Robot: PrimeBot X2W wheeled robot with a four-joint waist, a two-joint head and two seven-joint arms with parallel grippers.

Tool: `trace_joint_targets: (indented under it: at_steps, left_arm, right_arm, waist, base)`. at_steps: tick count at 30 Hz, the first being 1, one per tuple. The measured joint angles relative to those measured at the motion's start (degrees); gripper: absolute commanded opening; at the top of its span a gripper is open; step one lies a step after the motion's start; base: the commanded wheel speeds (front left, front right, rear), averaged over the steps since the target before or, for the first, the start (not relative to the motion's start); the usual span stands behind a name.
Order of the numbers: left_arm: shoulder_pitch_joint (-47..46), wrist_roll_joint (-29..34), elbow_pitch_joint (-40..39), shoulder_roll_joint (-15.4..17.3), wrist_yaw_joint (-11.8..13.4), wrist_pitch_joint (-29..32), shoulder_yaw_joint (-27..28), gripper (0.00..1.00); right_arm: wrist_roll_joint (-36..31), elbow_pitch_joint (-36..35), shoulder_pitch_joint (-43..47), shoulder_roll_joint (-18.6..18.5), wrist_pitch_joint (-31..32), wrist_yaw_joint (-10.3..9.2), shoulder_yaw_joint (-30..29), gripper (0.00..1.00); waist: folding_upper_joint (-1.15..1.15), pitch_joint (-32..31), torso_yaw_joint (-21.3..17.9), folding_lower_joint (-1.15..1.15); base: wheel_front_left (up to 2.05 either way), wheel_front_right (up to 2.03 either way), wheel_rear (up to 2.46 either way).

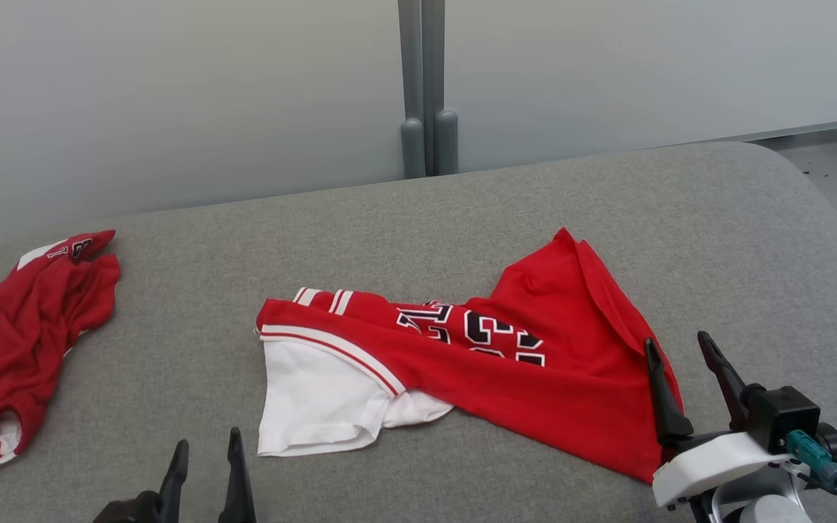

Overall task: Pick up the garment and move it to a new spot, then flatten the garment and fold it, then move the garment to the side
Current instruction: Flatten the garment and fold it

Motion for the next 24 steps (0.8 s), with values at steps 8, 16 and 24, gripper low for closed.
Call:
trace_joint_targets:
  at_steps: [8,16,24]
  left_arm:
    - [-1.31,-0.51,4.98,-1.11,0.16,5.27,-2.59,1.00]
    - [-9.20,-3.16,17.58,-3.82,0.01,10.21,-2.93,1.00]
    - [-13.18,-5.01,25.07,-4.79,1.55,9.84,-0.62,1.00]
  right_arm:
    - [0.04,0.08,-0.04,-0.01,0.00,-0.01,-0.14,1.00]
    - [0.11,0.21,-0.53,-0.01,0.19,0.00,0.20,1.00]
    - [-0.04,0.10,-0.78,-0.02,0.34,-0.01,-0.31,1.00]
  waist:
    - [0.00,0.51,-0.40,0.00]
    - [0.00,1.45,-2.40,0.00]
    - [0.00,2.47,-5.16,0.00]
  base:
    - [0.00,0.00,0.00]
    - [0.00,0.00,0.00]
    - [0.00,0.00,0.00]
